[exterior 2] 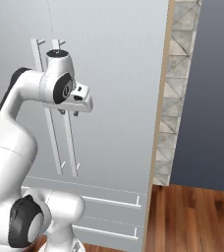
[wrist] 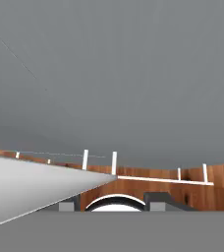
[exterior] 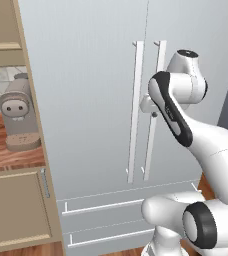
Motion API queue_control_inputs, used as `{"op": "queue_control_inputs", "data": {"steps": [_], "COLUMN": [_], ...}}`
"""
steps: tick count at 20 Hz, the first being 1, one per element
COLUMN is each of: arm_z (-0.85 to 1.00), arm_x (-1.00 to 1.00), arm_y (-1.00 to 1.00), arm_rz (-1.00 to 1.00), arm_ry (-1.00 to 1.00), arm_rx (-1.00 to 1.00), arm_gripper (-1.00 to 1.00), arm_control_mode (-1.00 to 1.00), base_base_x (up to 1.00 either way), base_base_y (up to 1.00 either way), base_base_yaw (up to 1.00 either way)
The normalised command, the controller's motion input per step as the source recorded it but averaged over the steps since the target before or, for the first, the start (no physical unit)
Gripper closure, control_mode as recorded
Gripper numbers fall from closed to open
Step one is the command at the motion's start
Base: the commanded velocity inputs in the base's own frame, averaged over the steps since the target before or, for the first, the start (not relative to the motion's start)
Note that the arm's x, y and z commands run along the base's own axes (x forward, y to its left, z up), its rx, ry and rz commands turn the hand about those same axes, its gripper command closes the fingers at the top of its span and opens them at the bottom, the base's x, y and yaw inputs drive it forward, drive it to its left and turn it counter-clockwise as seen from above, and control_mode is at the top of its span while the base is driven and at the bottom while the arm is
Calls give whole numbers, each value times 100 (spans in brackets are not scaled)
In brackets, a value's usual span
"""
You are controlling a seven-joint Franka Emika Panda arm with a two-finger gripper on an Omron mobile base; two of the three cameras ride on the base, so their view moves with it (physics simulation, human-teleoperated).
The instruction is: Take the cupcake and cake from the fridge and place them on the empty tray on the dining counter.
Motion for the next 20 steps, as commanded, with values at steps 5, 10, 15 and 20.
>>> {"op": "queue_control_inputs", "data": {"steps": [5,10,15,20], "arm_z": [0,0,-12,-18], "arm_x": [-60,-84,-73,-69], "arm_y": [0,0,0,0], "arm_rz": [0,0,0,0], "arm_ry": [-8,-21,-12,-11], "arm_rx": [0,0,0,0], "arm_gripper": [-100,-100,-100,-100], "arm_control_mode": [-100,-100,-100,-100], "base_base_x": [0,0,0,0], "base_base_y": [0,0,0,0], "base_base_yaw": [0,0,0,0]}}
